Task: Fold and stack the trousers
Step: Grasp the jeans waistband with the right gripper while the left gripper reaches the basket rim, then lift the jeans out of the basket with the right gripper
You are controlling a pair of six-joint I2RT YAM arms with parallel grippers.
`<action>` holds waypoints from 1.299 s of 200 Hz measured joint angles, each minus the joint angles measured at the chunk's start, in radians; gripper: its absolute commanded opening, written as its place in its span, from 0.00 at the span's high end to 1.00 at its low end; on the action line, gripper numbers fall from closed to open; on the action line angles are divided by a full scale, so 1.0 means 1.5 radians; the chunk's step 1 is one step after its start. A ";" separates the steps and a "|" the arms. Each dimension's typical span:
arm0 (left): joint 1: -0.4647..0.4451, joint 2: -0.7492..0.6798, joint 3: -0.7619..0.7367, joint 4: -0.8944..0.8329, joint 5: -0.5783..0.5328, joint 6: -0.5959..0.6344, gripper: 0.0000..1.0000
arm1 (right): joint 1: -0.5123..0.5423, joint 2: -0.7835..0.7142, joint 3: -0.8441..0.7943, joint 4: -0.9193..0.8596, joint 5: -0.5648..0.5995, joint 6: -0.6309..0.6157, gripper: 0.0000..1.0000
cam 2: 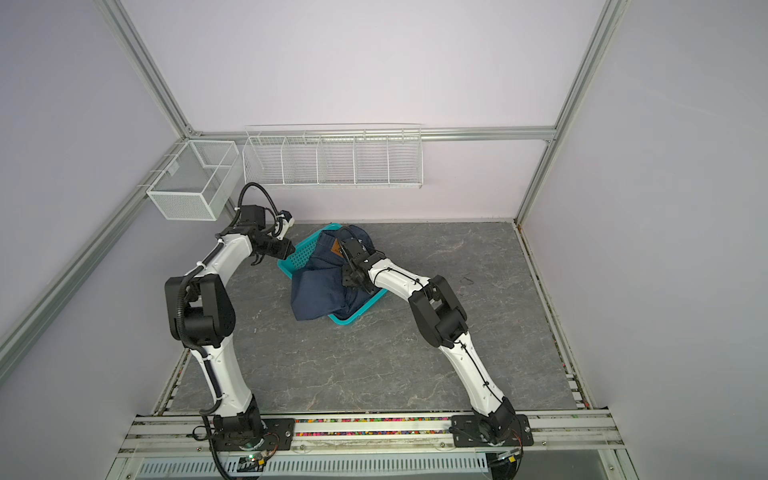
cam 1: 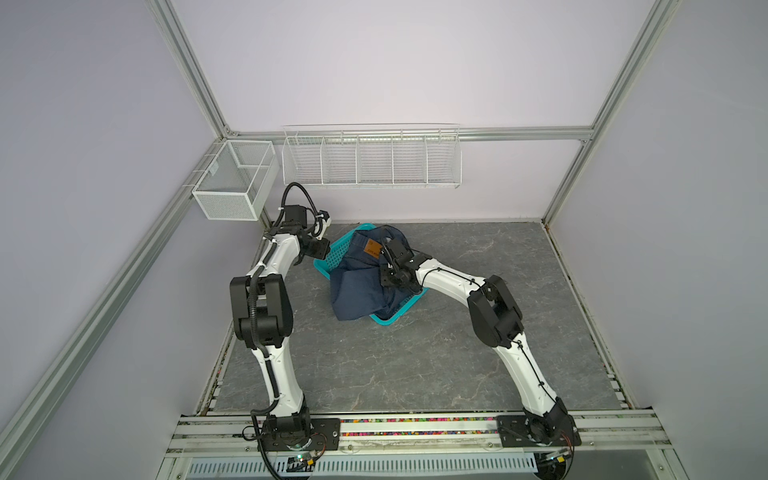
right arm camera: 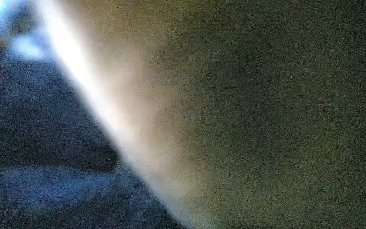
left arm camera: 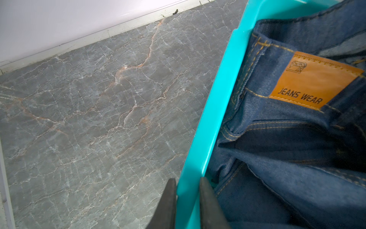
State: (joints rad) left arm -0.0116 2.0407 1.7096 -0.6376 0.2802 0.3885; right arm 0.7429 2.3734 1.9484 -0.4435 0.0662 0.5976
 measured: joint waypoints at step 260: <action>-0.007 0.047 0.071 -0.031 -0.038 -0.032 0.74 | -0.404 -0.824 -0.225 -0.285 -0.104 -0.237 0.93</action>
State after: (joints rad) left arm -0.0223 2.1109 1.8164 -0.6834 0.2226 0.3408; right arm 0.1368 1.1366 1.6115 -0.8703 -0.0891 0.2428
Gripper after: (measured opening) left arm 0.260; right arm 0.085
